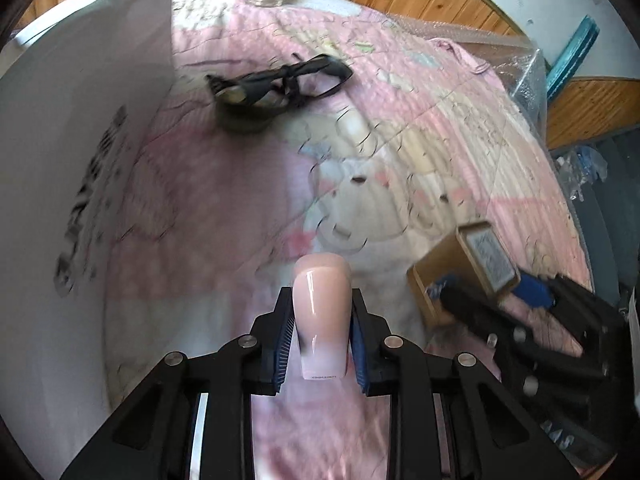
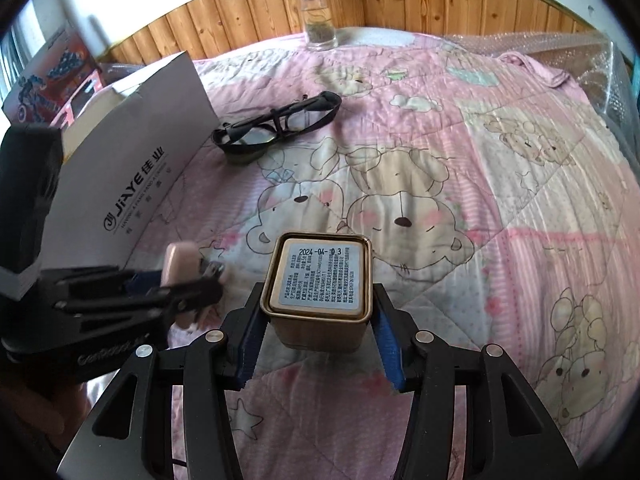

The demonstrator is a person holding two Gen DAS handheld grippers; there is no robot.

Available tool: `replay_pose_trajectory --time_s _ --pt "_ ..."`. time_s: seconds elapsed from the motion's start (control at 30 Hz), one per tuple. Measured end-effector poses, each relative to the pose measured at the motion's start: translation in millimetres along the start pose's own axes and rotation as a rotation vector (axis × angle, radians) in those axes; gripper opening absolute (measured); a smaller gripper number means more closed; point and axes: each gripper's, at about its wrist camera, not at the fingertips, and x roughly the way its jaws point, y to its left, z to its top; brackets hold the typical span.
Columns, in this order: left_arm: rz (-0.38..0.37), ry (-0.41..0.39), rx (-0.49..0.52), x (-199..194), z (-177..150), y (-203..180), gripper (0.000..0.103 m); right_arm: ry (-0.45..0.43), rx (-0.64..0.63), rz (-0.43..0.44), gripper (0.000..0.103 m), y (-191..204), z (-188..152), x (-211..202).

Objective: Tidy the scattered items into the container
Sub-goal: 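Lift the stapler and gold tin with both tools and carry them over the box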

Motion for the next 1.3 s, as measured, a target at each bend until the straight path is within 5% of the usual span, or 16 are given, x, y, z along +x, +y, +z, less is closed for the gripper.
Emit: replay_pose_trajectory --time_s 0.33,1.3 --pt "0.058 0.021 0.016 -30 -21 -4 0.027 0.027 -0.013 0.023 0.053 18 -17 -11" --pt "0.030 -0.104 0.026 -131 -72 -14 0.027 -0.044 -0.101 0.012 0.053 78 -47 -89"
